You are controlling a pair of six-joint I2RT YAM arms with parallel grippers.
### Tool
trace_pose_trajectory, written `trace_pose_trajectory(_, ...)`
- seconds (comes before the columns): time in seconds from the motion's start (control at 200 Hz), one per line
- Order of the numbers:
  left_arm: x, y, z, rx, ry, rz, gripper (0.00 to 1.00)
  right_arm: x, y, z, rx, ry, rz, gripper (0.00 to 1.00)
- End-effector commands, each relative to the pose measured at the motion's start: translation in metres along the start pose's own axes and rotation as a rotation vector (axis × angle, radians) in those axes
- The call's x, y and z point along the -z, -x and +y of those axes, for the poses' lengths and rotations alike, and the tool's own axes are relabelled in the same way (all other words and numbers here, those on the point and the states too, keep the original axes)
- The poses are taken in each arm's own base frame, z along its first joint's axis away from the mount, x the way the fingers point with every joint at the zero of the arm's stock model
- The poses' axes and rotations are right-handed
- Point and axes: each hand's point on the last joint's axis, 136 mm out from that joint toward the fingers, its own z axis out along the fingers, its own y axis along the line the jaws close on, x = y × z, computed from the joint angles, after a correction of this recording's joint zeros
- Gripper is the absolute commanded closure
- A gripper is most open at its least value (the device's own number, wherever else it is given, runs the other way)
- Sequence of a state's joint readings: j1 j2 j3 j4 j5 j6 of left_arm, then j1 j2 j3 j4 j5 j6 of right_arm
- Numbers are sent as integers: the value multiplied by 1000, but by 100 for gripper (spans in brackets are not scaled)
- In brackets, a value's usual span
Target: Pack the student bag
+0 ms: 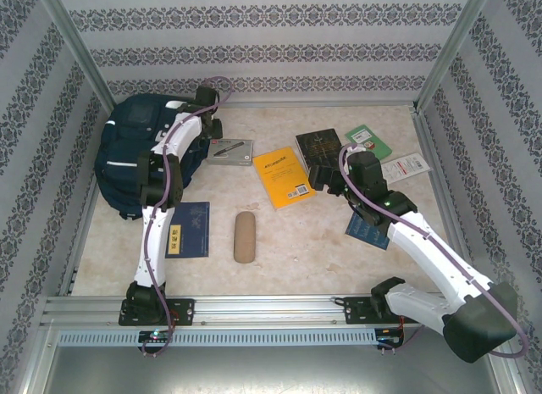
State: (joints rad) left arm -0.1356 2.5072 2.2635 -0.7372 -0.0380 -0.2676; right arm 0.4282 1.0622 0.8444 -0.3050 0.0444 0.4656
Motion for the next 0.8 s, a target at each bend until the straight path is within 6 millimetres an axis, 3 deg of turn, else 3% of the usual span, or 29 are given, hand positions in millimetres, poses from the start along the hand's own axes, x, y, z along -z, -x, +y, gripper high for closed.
trace_pose_trajectory(0.0,-5,-15,6,-18,34,65,63,1,7,2,14,-10,-15,2)
trace_pose_trajectory(0.155,-1,-21,-6,-72,23,80,100,-2,4,4,9,-1,-8,2)
trace_pose_trajectory(0.46,42,-16,-70,-209,-71,-2,100,-8,-2,10,-6,18,11,2)
trace_pose_trajectory(0.674,70,-29,-118,-283,-179,-18,100,-10,-5,13,-1,16,14,2)
trace_pose_trajectory(0.794,88,-32,-132,-322,-182,-47,100,-12,-6,15,-3,20,20,2)
